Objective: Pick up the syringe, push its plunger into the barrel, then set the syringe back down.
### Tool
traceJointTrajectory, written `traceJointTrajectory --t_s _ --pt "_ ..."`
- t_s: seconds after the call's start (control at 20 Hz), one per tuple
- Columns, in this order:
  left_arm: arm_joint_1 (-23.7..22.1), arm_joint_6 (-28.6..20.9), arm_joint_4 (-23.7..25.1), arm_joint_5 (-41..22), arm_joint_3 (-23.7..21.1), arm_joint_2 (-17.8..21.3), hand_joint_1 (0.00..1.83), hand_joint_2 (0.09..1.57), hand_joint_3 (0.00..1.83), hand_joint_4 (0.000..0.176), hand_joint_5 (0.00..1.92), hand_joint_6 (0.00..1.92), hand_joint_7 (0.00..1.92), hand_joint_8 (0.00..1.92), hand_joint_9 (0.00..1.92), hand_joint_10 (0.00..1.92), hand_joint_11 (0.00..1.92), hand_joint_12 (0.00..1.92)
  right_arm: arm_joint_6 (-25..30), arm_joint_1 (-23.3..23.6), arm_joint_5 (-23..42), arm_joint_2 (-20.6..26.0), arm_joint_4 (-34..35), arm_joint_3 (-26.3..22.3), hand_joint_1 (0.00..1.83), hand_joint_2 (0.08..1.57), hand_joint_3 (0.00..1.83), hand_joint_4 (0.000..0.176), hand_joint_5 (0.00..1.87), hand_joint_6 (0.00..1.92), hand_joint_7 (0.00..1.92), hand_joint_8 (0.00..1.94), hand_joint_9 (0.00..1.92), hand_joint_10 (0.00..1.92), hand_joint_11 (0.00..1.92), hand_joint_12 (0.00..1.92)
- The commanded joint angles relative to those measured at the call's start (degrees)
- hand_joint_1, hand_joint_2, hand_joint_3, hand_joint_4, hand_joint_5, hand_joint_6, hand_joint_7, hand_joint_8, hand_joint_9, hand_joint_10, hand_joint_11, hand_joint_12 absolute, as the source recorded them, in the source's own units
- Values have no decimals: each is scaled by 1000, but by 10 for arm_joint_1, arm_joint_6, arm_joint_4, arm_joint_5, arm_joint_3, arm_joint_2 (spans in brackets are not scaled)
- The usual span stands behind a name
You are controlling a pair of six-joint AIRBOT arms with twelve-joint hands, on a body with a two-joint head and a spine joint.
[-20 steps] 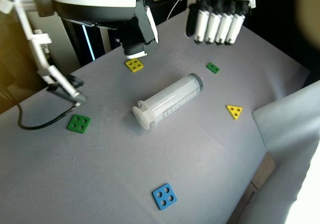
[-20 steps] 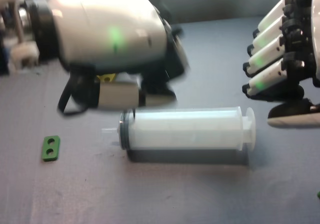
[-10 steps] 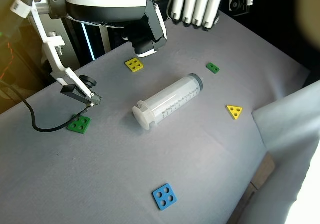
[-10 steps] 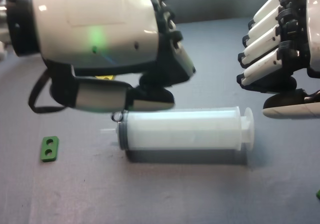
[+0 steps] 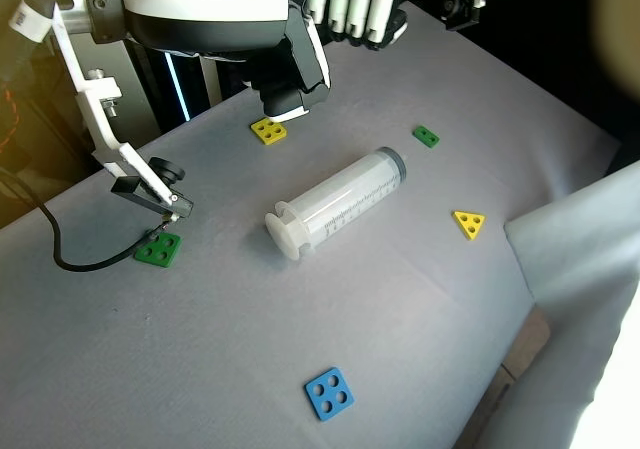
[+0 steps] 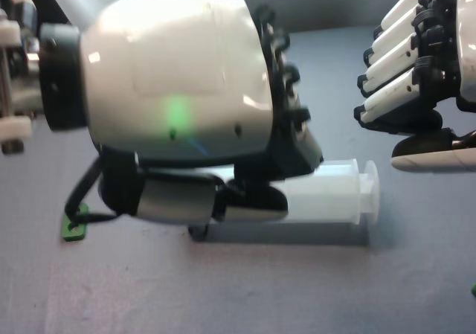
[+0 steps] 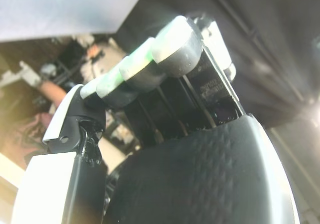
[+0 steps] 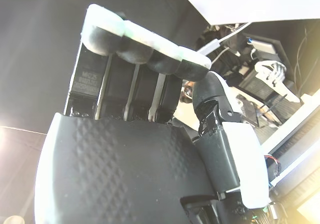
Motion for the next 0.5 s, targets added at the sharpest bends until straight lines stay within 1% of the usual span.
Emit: traceJointTrajectory --t_s 0.0,0.1,0.25,0.45 --pt "-3 5 -36 -8 -4 -2 562 1506 0 0 1079 1921 1184 1921 1162 1921 1173 1921 2 3 19 -1 38 -1 431 1542 1 0 947 1921 1017 1941 1016 1921 1082 1921" --pt "0 12 -45 0 -9 -2 560 1504 0 0 1089 1921 1193 1921 1164 1921 1169 1921 2 2 19 -1 38 -1 409 1543 1 0 967 1921 1038 1941 1020 1921 1064 1921" --pt "0 39 -77 11 -9 -1 563 1507 0 0 1077 1921 1194 1921 1163 1921 1160 1921 2 2 19 -1 38 -1 426 1544 0 0 956 1921 1027 1941 1019 1921 1076 1921" --pt "0 41 -88 7 3 0 543 1513 3 0 1059 1921 1179 1921 1160 1921 1169 1921 2 2 19 -3 38 -1 409 1547 1 0 963 1921 1017 1941 1005 1921 1067 1921"
